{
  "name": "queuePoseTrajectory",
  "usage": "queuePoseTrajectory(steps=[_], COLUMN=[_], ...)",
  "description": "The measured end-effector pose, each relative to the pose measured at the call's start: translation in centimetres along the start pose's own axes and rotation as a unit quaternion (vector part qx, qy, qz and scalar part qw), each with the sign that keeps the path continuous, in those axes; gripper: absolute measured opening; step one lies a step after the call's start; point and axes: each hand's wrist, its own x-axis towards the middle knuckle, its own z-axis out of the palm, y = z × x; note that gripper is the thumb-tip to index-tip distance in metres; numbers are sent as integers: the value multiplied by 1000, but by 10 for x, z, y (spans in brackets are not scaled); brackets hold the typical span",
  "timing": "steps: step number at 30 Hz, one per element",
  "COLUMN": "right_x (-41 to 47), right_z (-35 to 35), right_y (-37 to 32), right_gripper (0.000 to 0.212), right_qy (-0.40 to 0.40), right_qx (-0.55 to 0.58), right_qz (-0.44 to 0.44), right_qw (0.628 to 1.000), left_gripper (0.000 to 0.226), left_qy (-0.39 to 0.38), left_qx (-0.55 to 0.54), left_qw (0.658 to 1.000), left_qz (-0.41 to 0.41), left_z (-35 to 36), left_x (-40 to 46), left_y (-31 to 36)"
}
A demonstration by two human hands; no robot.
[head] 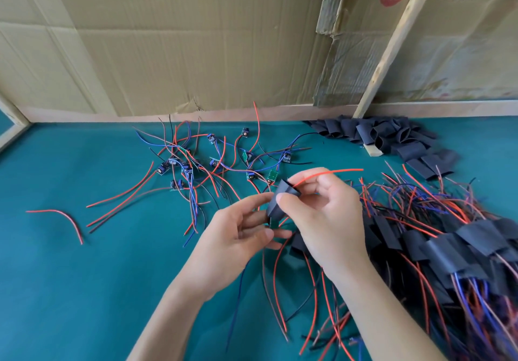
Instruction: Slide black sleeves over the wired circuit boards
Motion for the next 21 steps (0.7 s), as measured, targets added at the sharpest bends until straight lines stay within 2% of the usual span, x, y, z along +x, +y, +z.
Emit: queuePoseTrajectory(steps=[3, 6, 10, 12, 15, 18, 20, 21], right_x=[-2, -2, 0, 4, 11, 11, 7, 6], right_z=[-1, -1, 2, 5, 7, 6, 3, -6], right_y=[-3, -2, -2, -1, 0, -7, -11, -15], right_gripper=[22, 18, 10, 11, 20, 10, 11, 15], right_qy=[-3, 2, -15, -31, -55, -108, -150, -180], right_qx=[-53, -66, -77, -69, -32, 39, -15, -92], right_qz=[-55, -55, -16, 36, 116, 189, 182, 155], right_qw=[997, 996, 997, 996, 991, 975, 972, 967], left_gripper=[54, 59, 62, 58, 43, 29, 30, 31], left_qy=[9, 20, 40, 65, 93, 110, 113, 113], left_qx=[8, 10, 11, 31, 69, 80, 74, 75], left_qw=[1000, 1000, 998, 996, 989, 983, 983, 983], left_qz=[8, 17, 37, 49, 90, 126, 127, 127], left_z=[-1, 0, 1, 2, 3, 0, 0, 1], left_x=[0, 0, 0, -1, -2, -2, 0, 0], left_y=[-1, -1, 0, 1, 5, 6, 6, 4])
